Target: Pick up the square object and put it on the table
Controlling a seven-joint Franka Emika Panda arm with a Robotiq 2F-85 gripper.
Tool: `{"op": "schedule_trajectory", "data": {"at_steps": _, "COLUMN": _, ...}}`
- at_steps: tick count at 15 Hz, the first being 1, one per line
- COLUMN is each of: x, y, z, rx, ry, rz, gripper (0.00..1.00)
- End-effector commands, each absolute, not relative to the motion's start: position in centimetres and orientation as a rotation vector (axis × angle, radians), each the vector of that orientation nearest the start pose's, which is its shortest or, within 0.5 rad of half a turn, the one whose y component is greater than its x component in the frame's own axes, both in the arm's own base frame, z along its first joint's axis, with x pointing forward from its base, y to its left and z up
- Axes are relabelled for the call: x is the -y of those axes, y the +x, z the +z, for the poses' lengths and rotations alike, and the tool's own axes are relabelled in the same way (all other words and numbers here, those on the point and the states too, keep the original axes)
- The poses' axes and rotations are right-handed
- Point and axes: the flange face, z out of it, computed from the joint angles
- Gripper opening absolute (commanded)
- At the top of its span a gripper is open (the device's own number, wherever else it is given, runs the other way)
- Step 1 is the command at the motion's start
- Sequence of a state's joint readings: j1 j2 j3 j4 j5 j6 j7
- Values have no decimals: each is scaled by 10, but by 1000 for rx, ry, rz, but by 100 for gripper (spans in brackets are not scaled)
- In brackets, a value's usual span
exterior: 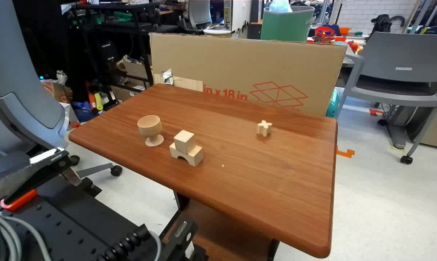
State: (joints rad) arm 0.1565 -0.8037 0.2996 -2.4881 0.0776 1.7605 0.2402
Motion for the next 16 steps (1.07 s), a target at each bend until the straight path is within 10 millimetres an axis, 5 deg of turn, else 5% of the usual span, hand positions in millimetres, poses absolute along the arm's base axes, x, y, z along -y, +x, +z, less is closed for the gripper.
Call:
{"op": "schedule_trajectory", "data": {"at_steps": 1, "x": -164, "y": 282, "z": 538, "rx": 196, "ry": -3247, "rz": -152, "gripper": 100}}
{"op": "schedule_trajectory", "data": {"at_steps": 12, "x": -164, "y": 282, "z": 538, "rx": 196, "ry": -3247, "rz": -152, "gripper": 100}}
{"op": "schedule_trajectory", "data": {"at_steps": 16, "x": -142, "y": 290, "z": 543, "rx": 190, "ry": -3272, "rz": -253, "gripper": 100}}
